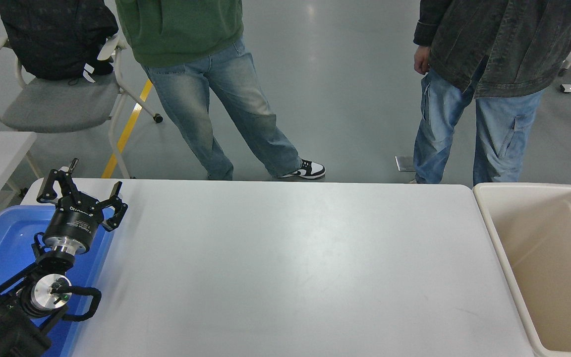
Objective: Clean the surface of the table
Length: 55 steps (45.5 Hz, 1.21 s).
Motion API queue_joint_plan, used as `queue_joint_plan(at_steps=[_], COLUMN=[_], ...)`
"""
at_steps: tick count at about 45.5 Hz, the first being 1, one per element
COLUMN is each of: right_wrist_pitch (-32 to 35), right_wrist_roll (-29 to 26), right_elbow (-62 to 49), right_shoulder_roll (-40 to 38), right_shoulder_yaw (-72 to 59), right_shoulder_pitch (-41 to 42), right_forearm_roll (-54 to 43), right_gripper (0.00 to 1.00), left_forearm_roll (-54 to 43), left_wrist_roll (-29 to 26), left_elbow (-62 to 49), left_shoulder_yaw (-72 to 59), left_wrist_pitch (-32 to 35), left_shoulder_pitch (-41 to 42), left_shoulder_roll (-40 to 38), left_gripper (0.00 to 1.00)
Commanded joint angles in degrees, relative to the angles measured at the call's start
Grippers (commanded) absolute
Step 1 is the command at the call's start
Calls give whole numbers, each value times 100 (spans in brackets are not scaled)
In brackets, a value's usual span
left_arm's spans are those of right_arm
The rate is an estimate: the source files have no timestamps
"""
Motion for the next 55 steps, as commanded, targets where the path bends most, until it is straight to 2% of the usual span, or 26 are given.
queue_joint_plan(at_steps=[1,4,13,23,28,30,35,55], right_wrist_pitch=[616,686,871,1196,1407,1478,1486,1469], right_wrist_roll=[31,31,22,48,346,680,1094,1692], right_elbow=[2215,2550,3464,4210,4598,4853,4819,4397], right_shoulder_roll=[-836,-836,-704,-336,-256,-229,-212,570], right_shoulder_yaw=[3048,3490,3666,3868,3886,3886,3798,3754], right_shoulder_pitch=[-618,-716,-584,-689,-953,-1111,-1173,-1745], right_forearm_roll=[21,21,74,891,891,777,689,39], right_gripper=[99,99,100,100,100,100,100,100], left_forearm_roll=[0,0,0,0,0,0,0,-9], left_wrist_roll=[0,0,0,0,0,0,0,0], left_elbow=[0,0,0,0,0,0,0,0], left_shoulder_yaw=[0,0,0,0,0,0,0,0], left_wrist_pitch=[0,0,0,0,0,0,0,0], left_shoulder_pitch=[0,0,0,0,0,0,0,0], left_shoulder_roll=[0,0,0,0,0,0,0,0], left_gripper=[99,99,99,99,99,99,99,99])
